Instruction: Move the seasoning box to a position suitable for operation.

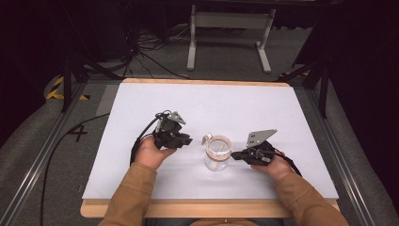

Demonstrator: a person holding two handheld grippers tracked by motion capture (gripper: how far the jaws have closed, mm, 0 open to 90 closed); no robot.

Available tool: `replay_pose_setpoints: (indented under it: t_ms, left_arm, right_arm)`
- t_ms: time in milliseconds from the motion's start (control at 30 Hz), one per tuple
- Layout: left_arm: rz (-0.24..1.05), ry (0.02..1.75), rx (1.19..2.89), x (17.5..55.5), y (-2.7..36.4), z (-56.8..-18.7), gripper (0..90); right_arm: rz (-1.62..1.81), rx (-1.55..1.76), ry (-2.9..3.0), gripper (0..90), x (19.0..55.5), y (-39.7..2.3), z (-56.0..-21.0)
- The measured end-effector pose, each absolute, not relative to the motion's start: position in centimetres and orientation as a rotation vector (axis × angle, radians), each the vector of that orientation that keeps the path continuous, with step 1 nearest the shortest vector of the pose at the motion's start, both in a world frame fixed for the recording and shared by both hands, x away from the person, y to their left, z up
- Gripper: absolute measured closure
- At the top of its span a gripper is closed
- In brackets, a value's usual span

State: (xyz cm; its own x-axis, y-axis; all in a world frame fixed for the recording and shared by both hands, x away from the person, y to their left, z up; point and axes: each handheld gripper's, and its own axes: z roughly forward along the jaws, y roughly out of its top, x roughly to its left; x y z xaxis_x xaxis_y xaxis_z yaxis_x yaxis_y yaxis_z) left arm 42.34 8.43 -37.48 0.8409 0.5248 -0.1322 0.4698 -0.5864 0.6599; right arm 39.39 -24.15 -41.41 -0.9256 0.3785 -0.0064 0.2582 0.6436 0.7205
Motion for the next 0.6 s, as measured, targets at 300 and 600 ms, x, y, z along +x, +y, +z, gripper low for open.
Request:
replay_pose_setpoints:
  t_ms: [300, 600]
  left_arm:
    - [0.153, 0.673, 2.340, 42.8, 5.6, -39.5, 88.4]
    - [0.130, 0.661, 2.378, 43.2, 4.5, -39.8, 88.8]
  right_arm:
    - [1.166, 0.583, 2.671, 89.9, 39.4, -25.8, -41.2]
    - [1.169, 0.626, 2.651, 89.9, 39.1, -27.0, -41.2]
